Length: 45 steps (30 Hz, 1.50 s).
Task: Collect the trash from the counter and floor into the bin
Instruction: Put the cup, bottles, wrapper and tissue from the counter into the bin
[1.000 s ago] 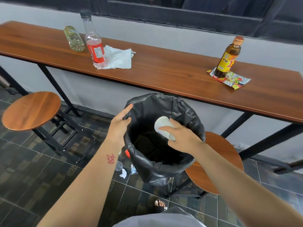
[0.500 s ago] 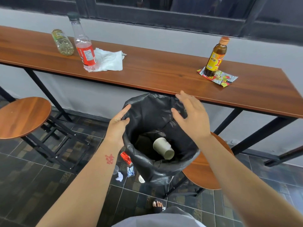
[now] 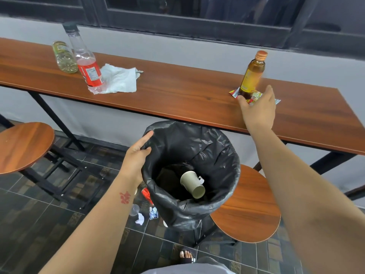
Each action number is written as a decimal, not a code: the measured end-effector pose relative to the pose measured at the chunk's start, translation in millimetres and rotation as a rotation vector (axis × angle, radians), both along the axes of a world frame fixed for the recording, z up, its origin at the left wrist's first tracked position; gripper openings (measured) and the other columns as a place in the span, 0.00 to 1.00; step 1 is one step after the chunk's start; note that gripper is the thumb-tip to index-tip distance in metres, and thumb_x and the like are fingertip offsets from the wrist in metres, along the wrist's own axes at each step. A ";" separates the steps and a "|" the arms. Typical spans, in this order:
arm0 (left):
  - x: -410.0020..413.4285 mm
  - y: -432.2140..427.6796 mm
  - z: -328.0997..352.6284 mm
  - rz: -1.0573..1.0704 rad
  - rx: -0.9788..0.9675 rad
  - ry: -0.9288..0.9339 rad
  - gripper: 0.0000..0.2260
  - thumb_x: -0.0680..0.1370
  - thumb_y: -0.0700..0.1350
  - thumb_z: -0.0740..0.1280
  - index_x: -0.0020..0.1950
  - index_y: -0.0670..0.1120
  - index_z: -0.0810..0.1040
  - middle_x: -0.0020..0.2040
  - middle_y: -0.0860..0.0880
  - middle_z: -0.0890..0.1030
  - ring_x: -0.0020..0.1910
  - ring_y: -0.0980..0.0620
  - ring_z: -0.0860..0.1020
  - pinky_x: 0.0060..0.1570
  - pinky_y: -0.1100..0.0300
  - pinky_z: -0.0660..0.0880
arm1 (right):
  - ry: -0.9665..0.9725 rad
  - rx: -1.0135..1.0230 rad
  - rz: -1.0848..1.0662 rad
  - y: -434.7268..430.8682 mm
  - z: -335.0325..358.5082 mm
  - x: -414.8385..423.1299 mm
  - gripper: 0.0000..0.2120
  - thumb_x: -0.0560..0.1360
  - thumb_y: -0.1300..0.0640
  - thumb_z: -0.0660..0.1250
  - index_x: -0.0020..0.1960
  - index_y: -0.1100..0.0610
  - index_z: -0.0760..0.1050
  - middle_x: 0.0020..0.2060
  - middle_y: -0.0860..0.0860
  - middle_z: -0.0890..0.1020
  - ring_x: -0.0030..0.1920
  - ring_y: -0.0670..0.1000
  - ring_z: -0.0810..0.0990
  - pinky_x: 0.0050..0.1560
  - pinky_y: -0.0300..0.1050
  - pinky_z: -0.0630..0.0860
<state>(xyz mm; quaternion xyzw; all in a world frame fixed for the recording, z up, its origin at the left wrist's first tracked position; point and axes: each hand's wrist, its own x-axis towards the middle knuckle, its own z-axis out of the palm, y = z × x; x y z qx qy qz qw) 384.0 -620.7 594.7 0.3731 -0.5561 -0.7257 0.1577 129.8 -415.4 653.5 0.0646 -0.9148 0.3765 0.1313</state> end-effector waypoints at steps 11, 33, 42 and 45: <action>-20.9 -4.4 -11.2 -0.001 -0.004 0.016 0.24 0.82 0.33 0.58 0.63 0.59 0.82 0.66 0.52 0.80 0.64 0.48 0.79 0.64 0.47 0.76 | -0.042 -0.198 0.026 -21.5 1.3 -41.8 0.28 0.78 0.47 0.65 0.73 0.57 0.61 0.64 0.53 0.77 0.63 0.55 0.76 0.57 0.44 0.70; 8.4 1.4 11.8 0.032 0.018 0.000 0.22 0.83 0.35 0.58 0.67 0.57 0.79 0.62 0.54 0.80 0.55 0.54 0.80 0.50 0.56 0.81 | 0.212 -0.166 0.339 -29.6 2.5 52.6 0.24 0.73 0.44 0.69 0.63 0.56 0.70 0.55 0.48 0.79 0.55 0.47 0.77 0.52 0.44 0.72; 28.9 -4.0 7.0 -0.008 -0.080 -0.041 0.21 0.83 0.36 0.61 0.66 0.60 0.79 0.67 0.55 0.77 0.65 0.50 0.75 0.67 0.47 0.72 | 0.031 0.545 0.749 -25.7 -75.3 130.3 0.24 0.75 0.46 0.67 0.66 0.55 0.68 0.58 0.54 0.76 0.59 0.55 0.76 0.53 0.46 0.73; 33.3 -7.0 3.0 -0.024 -0.106 -0.040 0.23 0.83 0.35 0.61 0.65 0.61 0.80 0.71 0.55 0.74 0.71 0.51 0.71 0.71 0.47 0.68 | -0.098 0.820 0.736 -24.0 -96.4 136.1 0.25 0.76 0.48 0.66 0.69 0.57 0.66 0.63 0.55 0.74 0.64 0.57 0.73 0.58 0.51 0.74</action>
